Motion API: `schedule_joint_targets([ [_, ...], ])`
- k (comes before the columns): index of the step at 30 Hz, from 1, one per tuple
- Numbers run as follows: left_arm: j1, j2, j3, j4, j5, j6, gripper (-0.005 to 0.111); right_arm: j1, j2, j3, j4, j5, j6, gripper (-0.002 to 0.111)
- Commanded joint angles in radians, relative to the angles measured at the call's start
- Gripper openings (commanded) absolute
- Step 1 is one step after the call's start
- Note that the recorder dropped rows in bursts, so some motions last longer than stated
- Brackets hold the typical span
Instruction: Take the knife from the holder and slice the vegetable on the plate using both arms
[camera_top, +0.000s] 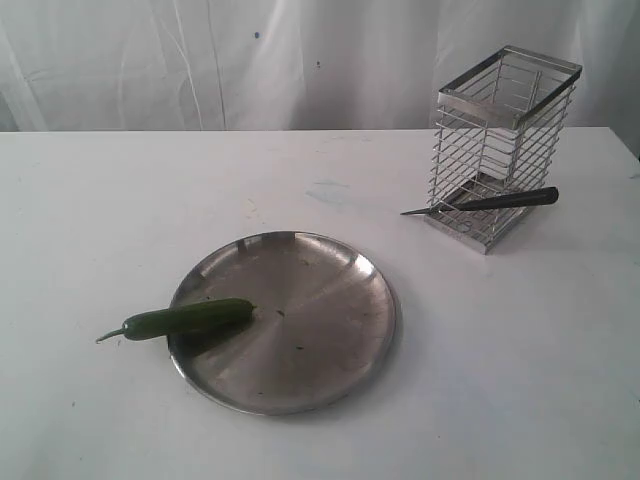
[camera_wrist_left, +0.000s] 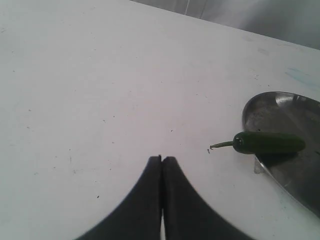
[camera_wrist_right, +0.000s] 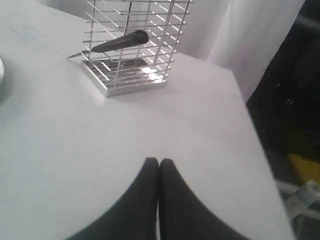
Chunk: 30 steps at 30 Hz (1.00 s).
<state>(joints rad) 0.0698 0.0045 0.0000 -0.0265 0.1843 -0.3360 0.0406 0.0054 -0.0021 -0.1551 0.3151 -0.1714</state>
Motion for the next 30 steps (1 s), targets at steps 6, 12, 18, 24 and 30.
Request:
schedule_joint_targets([
  [6, -0.005, -0.005, 0.0, 0.005, 0.003, 0.001, 0.0, 0.005, -0.005, 0.002, 0.166, -0.641, 0.338, 0.0],
  [12, -0.005, -0.005, 0.0, 0.005, 0.003, 0.001, 0.0, 0.005, 0.028, -0.098, 0.359, -1.287, 0.535, 0.0],
  [18, -0.005, -0.005, 0.0, 0.005, 0.003, 0.001, 0.0, 0.005, 0.269, -0.47, 0.139, -0.967, 0.187, 0.0],
  [24, -0.005, -0.005, 0.0, 0.005, 0.003, 0.001, 0.0, 0.005, 0.683, -0.638, 0.274, -0.372, -0.506, 0.0],
  [30, -0.005, -0.005, 0.0, 0.005, 0.003, 0.001, 0.0, -0.055, 1.129, -0.724, 0.402, -0.123, -0.311, 0.0],
])
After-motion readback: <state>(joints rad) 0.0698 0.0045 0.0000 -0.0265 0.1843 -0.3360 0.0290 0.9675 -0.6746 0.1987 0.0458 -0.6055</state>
